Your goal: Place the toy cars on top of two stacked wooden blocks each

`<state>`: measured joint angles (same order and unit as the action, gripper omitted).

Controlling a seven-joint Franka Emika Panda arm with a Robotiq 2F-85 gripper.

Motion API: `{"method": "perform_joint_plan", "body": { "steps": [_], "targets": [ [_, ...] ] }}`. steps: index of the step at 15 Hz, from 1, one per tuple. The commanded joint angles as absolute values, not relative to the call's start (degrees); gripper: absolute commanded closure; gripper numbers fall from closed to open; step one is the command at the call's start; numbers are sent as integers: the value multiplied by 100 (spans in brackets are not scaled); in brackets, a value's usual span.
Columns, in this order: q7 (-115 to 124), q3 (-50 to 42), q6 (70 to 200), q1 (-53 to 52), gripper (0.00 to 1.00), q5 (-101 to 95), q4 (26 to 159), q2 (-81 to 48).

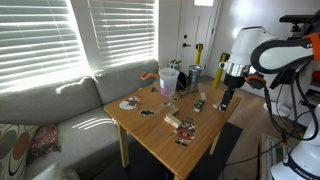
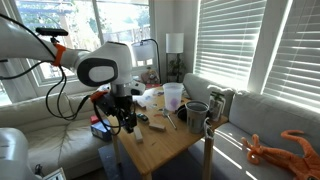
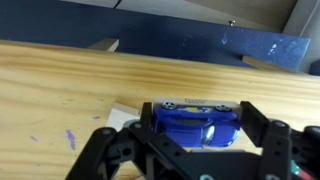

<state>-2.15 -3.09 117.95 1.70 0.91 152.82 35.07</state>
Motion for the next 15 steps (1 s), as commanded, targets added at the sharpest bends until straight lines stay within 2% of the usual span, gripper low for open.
{"method": "perform_joint_plan", "body": {
  "steps": [1, 15],
  "targets": [
    [168, -397, 11519, 434, 39, 183, 15316, 3827],
    [500, -526, 12036, 829, 39, 118, 15198, 3336]
  ]
}}
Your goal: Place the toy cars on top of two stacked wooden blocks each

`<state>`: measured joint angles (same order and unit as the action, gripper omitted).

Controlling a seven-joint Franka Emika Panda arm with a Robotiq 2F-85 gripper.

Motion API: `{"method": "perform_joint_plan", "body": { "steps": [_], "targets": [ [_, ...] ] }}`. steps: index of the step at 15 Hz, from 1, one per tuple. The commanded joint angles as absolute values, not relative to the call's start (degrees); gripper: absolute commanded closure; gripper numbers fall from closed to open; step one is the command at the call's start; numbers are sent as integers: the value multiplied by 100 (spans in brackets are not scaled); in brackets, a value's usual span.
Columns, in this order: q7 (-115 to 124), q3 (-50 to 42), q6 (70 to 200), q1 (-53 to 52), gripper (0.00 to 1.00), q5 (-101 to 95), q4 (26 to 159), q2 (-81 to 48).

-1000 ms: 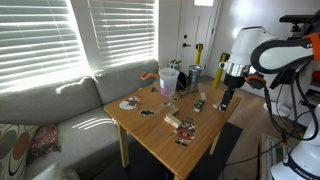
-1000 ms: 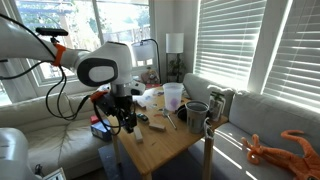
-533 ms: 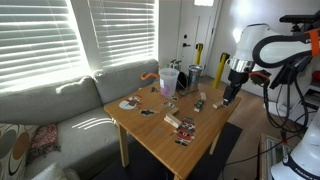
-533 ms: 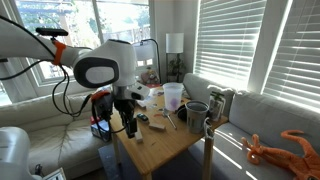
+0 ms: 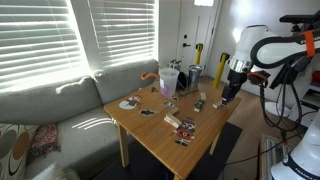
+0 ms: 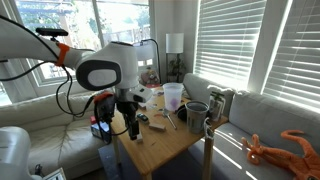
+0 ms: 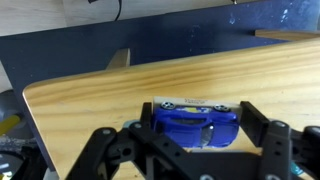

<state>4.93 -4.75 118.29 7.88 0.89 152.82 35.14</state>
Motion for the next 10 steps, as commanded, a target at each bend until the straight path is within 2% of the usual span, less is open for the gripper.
{"method": "perform_joint_plan", "body": {
  "steps": [1, 10],
  "targets": [
    [522, -528, 12108, 844, 39, 115, 15185, 3288],
    [573, -519, 12132, 814, 39, 143, 14949, 2887]
  ]
}}
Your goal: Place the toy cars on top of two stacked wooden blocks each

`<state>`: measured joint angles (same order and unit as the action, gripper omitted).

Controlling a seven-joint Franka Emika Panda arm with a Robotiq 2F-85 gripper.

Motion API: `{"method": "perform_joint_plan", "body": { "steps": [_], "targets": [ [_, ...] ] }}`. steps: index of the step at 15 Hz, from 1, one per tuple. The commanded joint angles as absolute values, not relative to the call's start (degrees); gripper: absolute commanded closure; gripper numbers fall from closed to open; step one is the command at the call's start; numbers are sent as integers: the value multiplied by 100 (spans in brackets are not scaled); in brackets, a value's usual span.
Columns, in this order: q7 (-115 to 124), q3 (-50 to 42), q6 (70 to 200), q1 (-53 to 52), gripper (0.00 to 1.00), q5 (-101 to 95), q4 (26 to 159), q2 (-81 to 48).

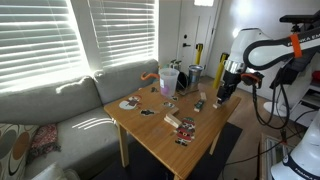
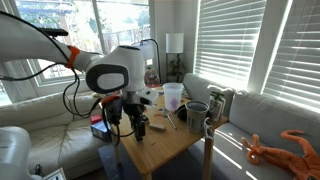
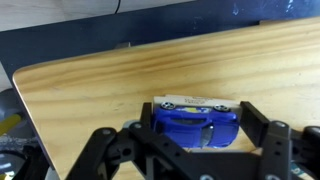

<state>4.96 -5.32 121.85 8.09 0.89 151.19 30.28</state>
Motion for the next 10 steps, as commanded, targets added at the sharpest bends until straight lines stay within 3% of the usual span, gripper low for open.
{"method": "perform_joint_plan", "body": {
  "steps": [1, 10],
  "targets": [
    [568, -522, 12132, 809, 39, 150, 14929, 2861],
    [660, -474, 11992, 787, 39, 154, 14840, 2747]
  ]
}}
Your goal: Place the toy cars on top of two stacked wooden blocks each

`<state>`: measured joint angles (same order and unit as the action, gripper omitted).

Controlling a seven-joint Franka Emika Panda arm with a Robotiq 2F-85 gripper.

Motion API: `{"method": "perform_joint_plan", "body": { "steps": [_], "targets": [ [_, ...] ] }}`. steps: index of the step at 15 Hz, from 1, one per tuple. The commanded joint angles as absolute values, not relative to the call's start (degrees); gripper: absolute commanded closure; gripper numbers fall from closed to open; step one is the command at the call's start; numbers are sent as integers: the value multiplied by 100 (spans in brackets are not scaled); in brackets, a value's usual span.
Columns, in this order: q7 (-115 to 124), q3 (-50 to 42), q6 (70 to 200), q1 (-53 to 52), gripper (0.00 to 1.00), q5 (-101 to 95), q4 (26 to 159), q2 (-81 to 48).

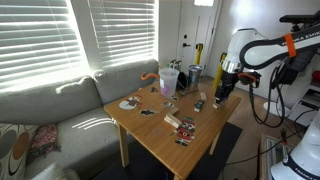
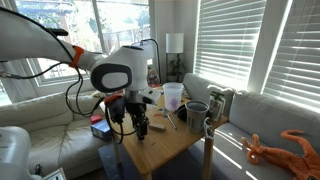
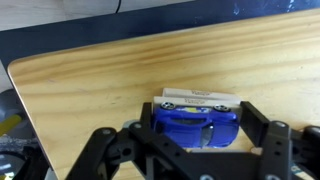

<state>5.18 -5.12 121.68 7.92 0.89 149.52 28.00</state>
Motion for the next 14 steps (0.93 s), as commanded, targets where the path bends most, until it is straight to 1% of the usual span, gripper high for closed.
{"method": "perform_joint_plan", "body": {
  "steps": [1, 14],
  "targets": [
    [680, -467, 11975, 790, 39, 151, 14847, 2753],
    [841, -422, 12023, 774, 39, 163, 14872, 2754]
  ]
}}
